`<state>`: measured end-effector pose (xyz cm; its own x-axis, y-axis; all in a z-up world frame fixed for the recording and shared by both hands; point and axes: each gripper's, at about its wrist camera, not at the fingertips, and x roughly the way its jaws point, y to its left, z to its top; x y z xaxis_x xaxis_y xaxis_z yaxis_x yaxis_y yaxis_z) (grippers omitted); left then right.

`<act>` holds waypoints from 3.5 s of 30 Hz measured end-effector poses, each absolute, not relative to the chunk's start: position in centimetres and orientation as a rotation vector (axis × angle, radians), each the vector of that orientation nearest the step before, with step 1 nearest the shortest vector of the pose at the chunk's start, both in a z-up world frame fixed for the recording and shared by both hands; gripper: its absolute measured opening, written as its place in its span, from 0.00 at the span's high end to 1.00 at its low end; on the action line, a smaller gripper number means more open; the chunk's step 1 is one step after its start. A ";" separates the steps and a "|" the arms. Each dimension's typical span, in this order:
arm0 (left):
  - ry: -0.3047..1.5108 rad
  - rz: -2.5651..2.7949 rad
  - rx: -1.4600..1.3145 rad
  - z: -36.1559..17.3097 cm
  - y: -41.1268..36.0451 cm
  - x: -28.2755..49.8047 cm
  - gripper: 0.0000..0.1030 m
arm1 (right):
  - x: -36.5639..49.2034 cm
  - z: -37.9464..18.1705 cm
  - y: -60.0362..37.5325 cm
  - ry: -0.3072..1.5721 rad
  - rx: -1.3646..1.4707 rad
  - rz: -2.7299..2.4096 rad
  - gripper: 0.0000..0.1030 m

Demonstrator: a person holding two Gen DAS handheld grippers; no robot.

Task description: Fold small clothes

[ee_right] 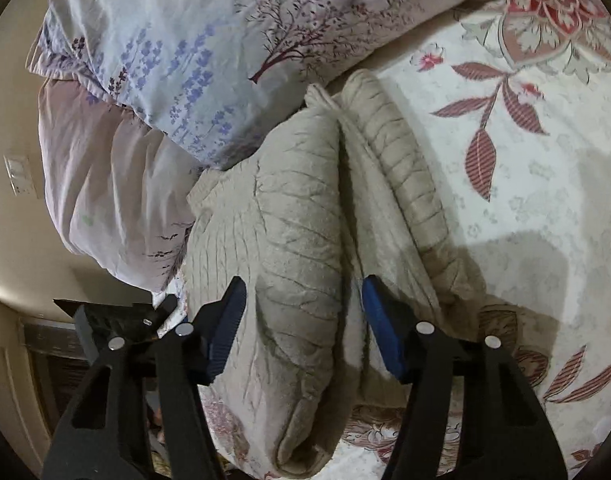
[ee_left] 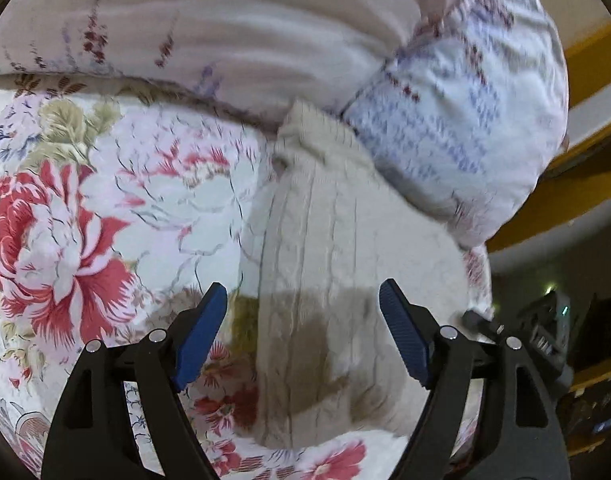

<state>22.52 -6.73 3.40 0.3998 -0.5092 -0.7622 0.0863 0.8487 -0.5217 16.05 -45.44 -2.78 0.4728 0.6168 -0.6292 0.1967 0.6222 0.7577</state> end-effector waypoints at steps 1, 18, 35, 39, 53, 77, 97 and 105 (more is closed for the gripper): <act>1.118 -0.396 -0.402 3.1 -7.4 22.5 0.24 | 16.1 -2.9 -45.3 1.094 0.887 0.293 0.45; 1.013 -0.312 -0.034 4.0 -10.6 20.9 0.21 | 15.4 -2.5 -44.9 1.112 0.834 0.218 0.43; 0.992 -0.266 0.048 4.2 -11.6 20.8 0.19 | 16.5 -1.8 -43.2 1.042 0.772 0.314 0.83; 0.981 -0.248 0.066 4.6 -11.8 20.8 0.19 | 16.5 0.1 -43.2 0.992 0.706 0.304 0.84; 1.002 -0.257 -0.061 5.2 -10.3 21.4 0.18 | 16.4 5.0 -47.4 0.886 0.405 0.101 0.85; 1.117 -0.518 -0.339 1.9 -10.8 22.0 0.57 | 14.6 -1.6 -52.4 0.957 0.756 0.103 0.81; 1.059 -0.630 -0.470 1.6 -5.0 20.1 0.82 | 14.6 -2.5 -48.7 0.939 0.667 0.129 0.72; 1.073 -0.639 -0.345 3.4 -5.7 16.2 0.29 | 11.1 -1.9 -49.7 0.944 0.722 0.251 0.46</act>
